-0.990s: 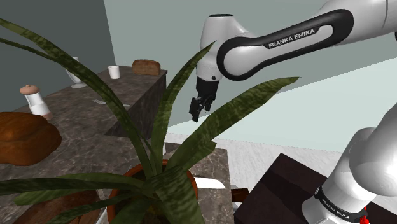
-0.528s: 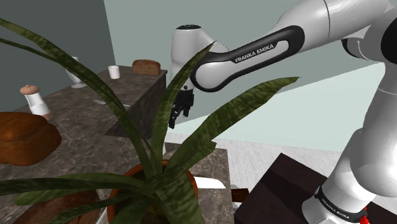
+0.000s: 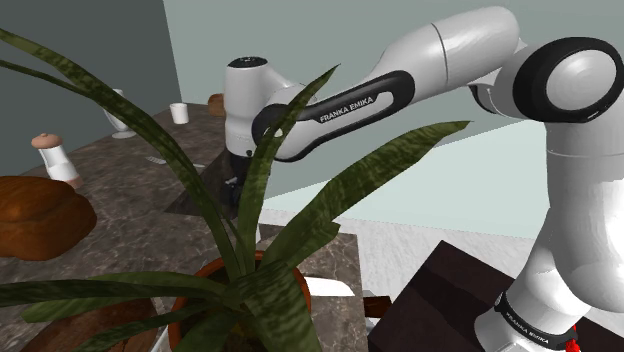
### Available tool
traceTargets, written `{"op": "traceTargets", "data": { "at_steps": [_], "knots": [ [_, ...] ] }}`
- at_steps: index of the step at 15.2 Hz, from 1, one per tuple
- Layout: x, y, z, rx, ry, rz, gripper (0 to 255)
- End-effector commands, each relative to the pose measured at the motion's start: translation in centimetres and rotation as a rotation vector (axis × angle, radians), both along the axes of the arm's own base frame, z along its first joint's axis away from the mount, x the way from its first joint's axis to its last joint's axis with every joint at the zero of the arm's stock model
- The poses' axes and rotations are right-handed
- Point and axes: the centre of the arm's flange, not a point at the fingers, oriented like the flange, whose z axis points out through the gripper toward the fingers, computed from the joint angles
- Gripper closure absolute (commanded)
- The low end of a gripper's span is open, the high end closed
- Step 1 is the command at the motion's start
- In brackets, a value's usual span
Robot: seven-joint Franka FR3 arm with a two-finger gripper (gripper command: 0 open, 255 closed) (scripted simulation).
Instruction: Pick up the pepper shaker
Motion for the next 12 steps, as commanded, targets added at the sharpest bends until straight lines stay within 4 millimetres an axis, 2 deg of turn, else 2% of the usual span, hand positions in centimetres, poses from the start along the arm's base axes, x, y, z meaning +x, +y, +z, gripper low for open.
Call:
{"op": "traceTargets", "data": {
  "at_steps": [1, 6, 8, 9, 12],
  "knots": [
    [0.2, 0.2, -1.0, -0.001, -0.002, 0.001, 0],
    [0.2, 0.2, -4.0, -0.001, -0.002, 0.001, 0],
    [0.2, 0.2, -4.0, -0.001, -0.002, 0.001, 0],
    [0.3, 0.3, -3.9, -0.001, -0.002, 0.001, 255],
    [0.3, 0.3, -3.9, -0.001, -0.002, 0.001, 255]
  ]
}}
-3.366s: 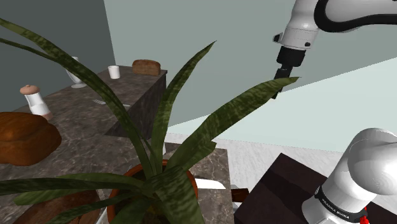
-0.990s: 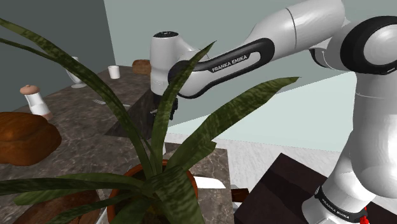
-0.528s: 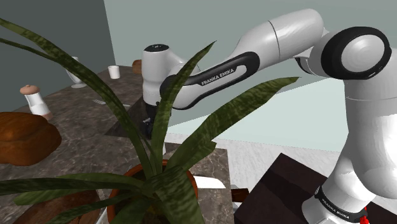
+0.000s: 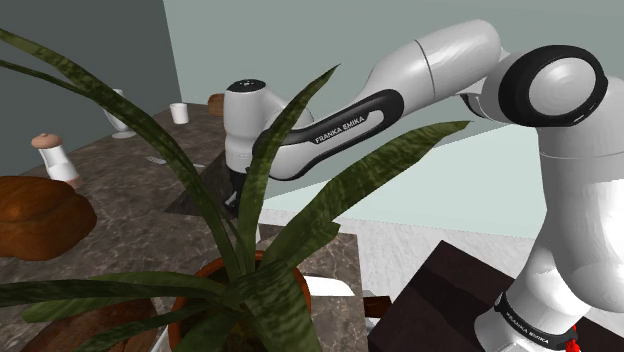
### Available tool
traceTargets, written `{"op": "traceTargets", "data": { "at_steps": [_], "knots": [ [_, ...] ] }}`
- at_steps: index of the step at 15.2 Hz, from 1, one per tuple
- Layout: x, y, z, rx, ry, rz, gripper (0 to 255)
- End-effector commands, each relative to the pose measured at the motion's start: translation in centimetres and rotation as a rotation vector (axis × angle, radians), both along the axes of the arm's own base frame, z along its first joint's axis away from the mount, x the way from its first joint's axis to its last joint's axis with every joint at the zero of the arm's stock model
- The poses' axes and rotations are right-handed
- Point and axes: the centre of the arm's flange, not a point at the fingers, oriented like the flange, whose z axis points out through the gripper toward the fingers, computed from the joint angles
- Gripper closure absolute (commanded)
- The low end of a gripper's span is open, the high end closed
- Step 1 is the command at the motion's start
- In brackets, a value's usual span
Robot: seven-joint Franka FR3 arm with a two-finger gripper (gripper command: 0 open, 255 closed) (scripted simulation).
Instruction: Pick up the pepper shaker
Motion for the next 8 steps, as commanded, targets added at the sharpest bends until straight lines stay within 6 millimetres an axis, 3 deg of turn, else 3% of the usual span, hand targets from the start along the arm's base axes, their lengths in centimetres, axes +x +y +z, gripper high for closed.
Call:
{"op": "traceTargets", "data": {
  "at_steps": [1, 6, 8],
  "knots": [
    [0.0, 0.0, -0.1, 0.000, 0.001, 0.000, 255],
    [-0.1, -0.1, -0.1, 0.000, 0.001, 0.000, 255],
    [-0.1, -0.1, 1.0, 0.000, 0.001, 0.000, 255]
  ]
}}
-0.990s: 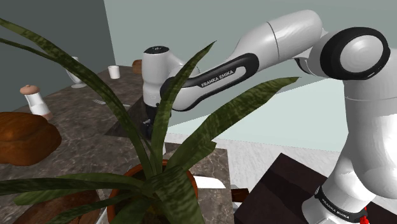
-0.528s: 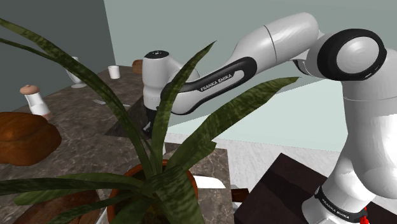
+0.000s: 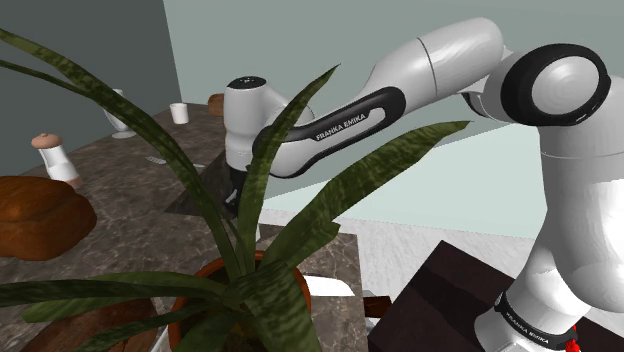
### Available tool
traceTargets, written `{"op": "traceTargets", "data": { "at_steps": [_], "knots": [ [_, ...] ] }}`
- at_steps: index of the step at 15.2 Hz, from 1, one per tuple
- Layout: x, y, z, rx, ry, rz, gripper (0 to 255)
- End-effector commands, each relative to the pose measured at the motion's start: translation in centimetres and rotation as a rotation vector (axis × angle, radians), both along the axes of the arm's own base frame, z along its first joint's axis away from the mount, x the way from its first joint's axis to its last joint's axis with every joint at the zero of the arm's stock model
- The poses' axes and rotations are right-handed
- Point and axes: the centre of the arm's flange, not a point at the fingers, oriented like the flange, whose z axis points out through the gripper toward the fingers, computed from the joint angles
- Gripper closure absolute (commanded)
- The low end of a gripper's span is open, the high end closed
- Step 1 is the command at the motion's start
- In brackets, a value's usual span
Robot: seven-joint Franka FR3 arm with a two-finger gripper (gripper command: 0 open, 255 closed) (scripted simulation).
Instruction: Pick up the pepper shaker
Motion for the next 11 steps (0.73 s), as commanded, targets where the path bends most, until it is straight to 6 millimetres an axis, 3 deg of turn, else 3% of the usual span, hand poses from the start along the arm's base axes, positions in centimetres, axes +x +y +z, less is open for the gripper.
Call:
{"op": "traceTargets", "data": {
  "at_steps": [1, 11],
  "knots": [
    [0.0, 0.0, 0.9, 0.000, 0.000, 0.000, 255],
    [0.0, 0.0, 6.2, 0.000, 0.000, 0.000, 255]
  ]
}}
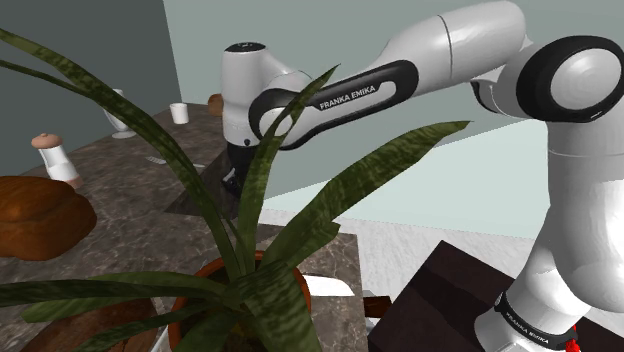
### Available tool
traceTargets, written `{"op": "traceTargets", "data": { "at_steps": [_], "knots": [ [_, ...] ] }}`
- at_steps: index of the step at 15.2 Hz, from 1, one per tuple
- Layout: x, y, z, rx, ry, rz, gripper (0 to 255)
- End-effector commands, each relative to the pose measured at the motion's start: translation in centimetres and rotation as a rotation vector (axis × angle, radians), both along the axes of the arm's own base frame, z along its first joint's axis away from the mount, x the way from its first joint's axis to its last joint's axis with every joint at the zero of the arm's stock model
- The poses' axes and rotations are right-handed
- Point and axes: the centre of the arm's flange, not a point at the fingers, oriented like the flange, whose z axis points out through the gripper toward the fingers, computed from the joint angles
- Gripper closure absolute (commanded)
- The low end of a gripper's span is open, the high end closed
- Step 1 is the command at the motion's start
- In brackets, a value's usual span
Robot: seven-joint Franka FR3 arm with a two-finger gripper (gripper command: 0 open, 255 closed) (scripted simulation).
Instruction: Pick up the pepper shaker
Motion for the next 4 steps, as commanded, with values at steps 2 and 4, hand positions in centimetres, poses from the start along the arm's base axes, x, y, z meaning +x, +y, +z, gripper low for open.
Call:
{"op": "traceTargets", "data": {
  "at_steps": [2, 4],
  "knots": [
    [0.02, 0.04, 1.60, 0.000, 0.000, 0.000, 255],
    [0.02, 0.04, 1.69, 0.000, 0.000, 0.000, 255]
  ]
}}
